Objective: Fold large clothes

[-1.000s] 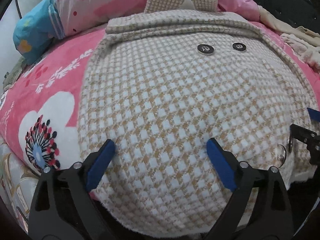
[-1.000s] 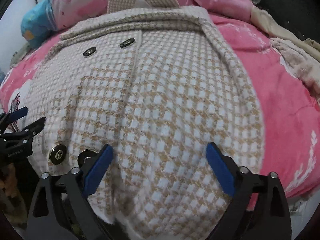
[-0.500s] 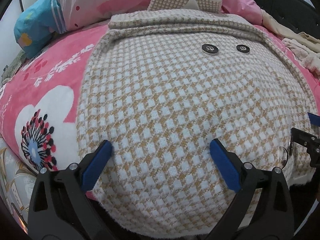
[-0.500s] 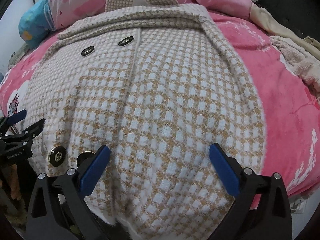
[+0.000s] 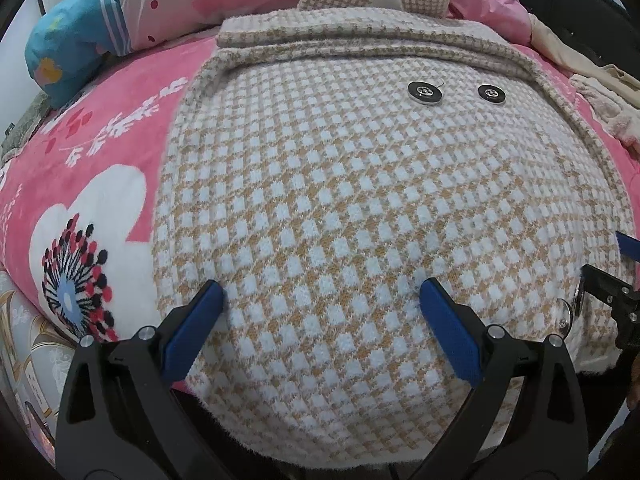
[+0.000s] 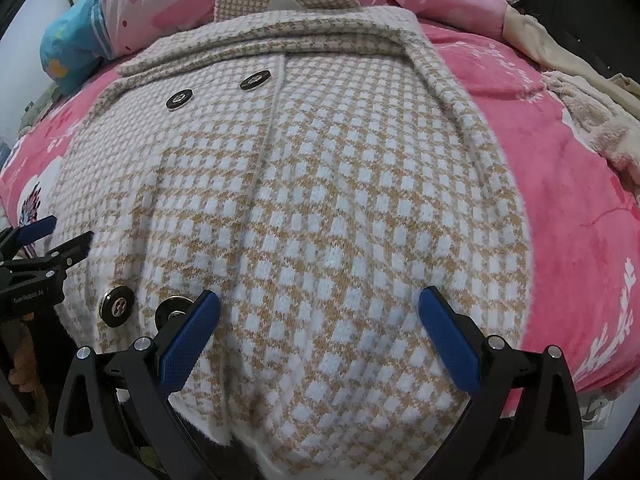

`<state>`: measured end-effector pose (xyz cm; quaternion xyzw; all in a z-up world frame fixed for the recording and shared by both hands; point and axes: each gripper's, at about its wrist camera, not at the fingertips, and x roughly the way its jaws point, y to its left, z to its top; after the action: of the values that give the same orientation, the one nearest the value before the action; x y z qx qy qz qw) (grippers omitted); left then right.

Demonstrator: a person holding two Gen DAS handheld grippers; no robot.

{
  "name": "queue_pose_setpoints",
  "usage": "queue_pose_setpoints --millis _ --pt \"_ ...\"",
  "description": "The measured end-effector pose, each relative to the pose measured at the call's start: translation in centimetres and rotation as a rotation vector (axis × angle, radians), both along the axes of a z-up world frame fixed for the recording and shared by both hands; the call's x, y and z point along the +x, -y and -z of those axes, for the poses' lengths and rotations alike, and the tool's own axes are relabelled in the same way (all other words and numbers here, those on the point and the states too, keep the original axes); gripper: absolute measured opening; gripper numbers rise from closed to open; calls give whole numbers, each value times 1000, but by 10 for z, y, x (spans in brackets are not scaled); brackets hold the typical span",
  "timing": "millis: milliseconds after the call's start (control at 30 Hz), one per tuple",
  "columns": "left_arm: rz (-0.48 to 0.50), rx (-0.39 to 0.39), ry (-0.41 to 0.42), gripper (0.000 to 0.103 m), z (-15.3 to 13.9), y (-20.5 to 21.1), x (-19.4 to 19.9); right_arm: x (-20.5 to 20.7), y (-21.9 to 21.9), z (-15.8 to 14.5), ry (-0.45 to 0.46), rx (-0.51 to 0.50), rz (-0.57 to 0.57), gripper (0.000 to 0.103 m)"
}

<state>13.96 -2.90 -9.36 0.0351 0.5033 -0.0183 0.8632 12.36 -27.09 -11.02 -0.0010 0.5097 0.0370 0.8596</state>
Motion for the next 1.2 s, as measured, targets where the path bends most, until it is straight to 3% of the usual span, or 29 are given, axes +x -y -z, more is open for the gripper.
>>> queue_pose_setpoints --millis 1200 --pt "-6 -2 -13 95 2 -1 1 3 2 1 -24 8 -5 97"
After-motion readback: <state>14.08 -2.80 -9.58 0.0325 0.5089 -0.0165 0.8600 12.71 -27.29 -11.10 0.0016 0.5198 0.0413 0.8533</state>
